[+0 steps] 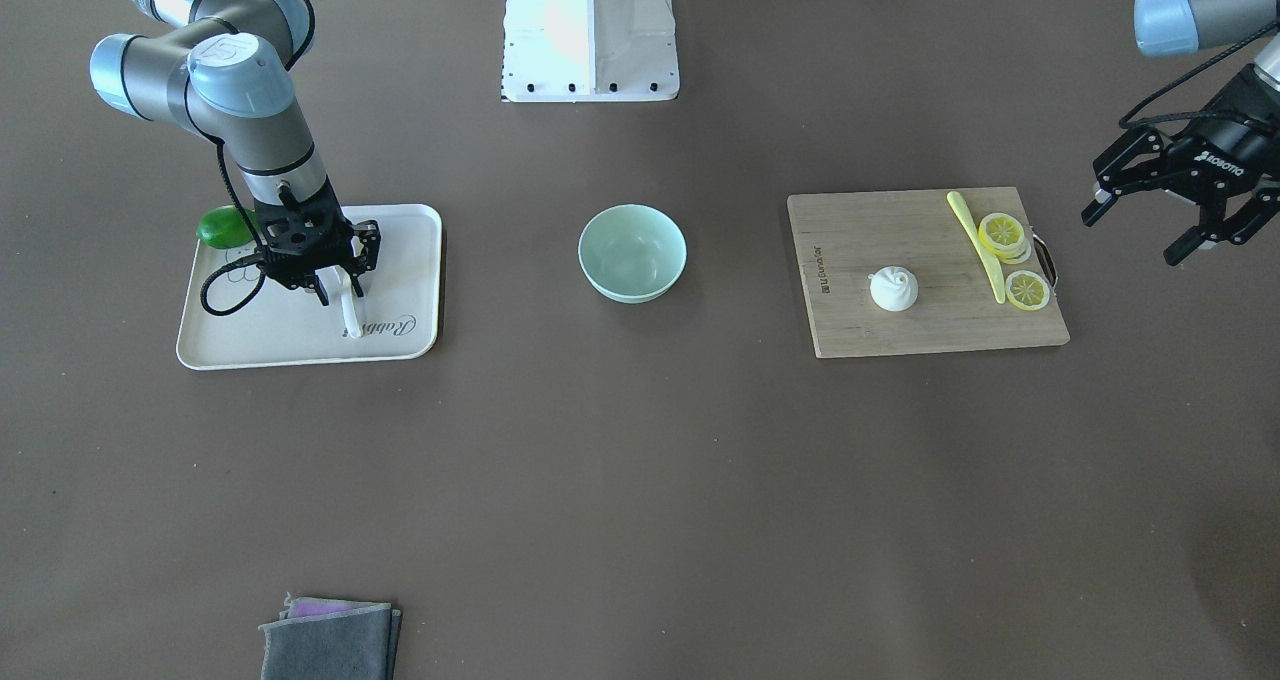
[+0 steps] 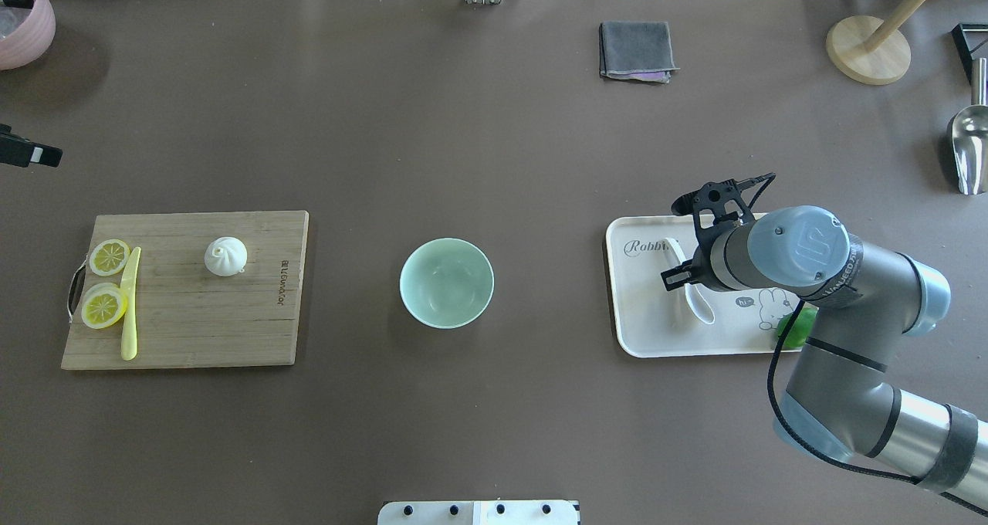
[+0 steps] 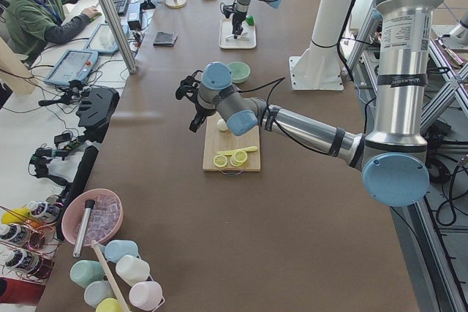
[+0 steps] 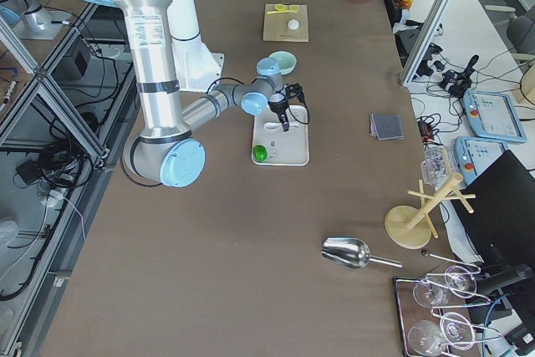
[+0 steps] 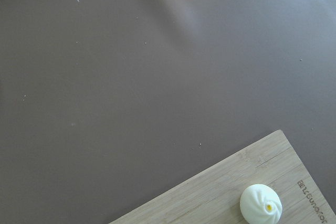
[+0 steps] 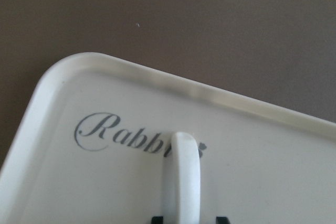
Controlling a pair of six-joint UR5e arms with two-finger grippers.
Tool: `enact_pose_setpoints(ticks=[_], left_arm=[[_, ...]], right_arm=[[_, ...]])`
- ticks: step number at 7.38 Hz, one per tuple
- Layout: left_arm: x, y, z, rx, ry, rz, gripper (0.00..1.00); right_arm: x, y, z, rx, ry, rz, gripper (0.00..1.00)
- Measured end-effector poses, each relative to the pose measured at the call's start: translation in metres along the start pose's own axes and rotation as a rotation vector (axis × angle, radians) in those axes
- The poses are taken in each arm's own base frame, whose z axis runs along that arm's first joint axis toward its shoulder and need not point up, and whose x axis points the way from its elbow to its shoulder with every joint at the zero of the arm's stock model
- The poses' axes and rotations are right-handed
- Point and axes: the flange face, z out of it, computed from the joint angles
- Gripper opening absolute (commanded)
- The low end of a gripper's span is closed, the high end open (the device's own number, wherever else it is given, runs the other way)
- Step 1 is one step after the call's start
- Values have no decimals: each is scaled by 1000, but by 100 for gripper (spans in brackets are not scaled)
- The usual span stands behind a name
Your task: Put spoon and bun in bowl
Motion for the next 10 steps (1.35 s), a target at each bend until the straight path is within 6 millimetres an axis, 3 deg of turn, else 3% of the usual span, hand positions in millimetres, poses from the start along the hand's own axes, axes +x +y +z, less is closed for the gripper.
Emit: enact_pose_setpoints(ticks=[3, 5, 6, 8, 10], left_arm=[[0, 0, 0, 0, -1, 0, 97], [-2, 0, 1, -2, -2, -2, 97], [-2, 0, 2, -3, -2, -3, 97], [-3, 1, 3, -5, -3, -5, 97], [-4, 1, 3, -6, -3, -8, 97]], right_arm=[[-15, -8, -9, 19, -23, 80, 0], [-53, -33, -28, 48, -69, 238, 0], [-87, -48, -40, 59, -79, 368, 0], [-179, -69, -69, 79, -46, 644, 0], [-254, -74, -97, 114, 0, 885, 0]])
